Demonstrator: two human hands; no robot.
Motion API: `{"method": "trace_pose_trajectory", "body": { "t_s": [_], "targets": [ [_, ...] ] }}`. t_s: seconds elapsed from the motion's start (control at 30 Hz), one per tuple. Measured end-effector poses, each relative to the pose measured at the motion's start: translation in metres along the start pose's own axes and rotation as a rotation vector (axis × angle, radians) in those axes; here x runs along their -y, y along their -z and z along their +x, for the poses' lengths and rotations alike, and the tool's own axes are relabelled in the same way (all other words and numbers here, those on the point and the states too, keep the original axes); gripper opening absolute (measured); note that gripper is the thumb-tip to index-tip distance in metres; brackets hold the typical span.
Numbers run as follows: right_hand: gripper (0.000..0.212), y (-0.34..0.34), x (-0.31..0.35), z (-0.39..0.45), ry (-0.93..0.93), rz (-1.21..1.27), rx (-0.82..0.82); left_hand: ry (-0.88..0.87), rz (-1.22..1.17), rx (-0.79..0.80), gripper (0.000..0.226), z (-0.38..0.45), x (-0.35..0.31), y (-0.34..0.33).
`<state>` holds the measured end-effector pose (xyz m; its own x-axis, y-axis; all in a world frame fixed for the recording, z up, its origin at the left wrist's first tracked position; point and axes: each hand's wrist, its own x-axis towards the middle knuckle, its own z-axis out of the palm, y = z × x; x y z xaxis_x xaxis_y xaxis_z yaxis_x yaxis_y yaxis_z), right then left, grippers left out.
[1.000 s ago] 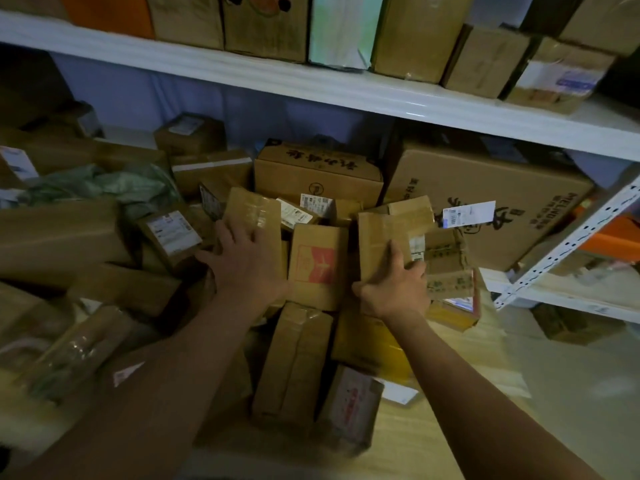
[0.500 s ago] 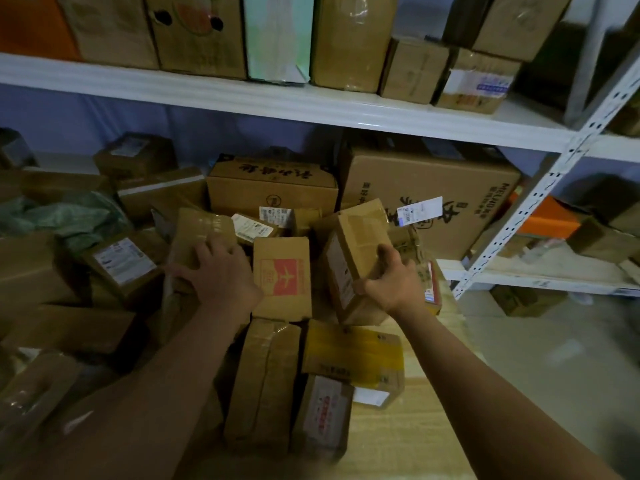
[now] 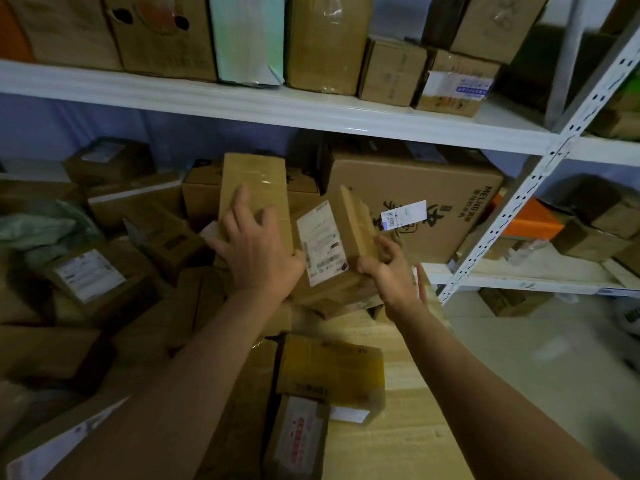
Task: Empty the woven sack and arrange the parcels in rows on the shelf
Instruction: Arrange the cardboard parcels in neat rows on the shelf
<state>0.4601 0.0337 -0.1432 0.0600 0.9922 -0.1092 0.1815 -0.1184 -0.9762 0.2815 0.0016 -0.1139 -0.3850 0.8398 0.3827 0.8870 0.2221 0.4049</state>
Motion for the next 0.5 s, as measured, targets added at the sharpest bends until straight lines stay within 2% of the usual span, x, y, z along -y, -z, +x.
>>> {"method": "trace_pose_trajectory", "body": {
  "t_s": [0.17,0.3,0.4,0.5],
  "targets": [
    [0.086,0.049,0.009,0.029,0.113,0.297,-0.345,0.184,-0.384,-0.071,0.071,0.008,-0.035,-0.018],
    [0.091,0.098,0.008,0.062,0.173,0.254,-0.516,0.146,-0.457,-0.041,0.069,0.002,-0.068,-0.049],
    [0.093,0.126,-0.006,0.083,0.156,-0.042,-0.528,0.071,-0.366,0.041,0.071,-0.004,-0.086,-0.067],
    [0.093,0.141,-0.026,0.100,0.131,-0.237,-0.372,0.008,-0.148,0.112,0.069,-0.009,-0.090,-0.078]
  ]
}}
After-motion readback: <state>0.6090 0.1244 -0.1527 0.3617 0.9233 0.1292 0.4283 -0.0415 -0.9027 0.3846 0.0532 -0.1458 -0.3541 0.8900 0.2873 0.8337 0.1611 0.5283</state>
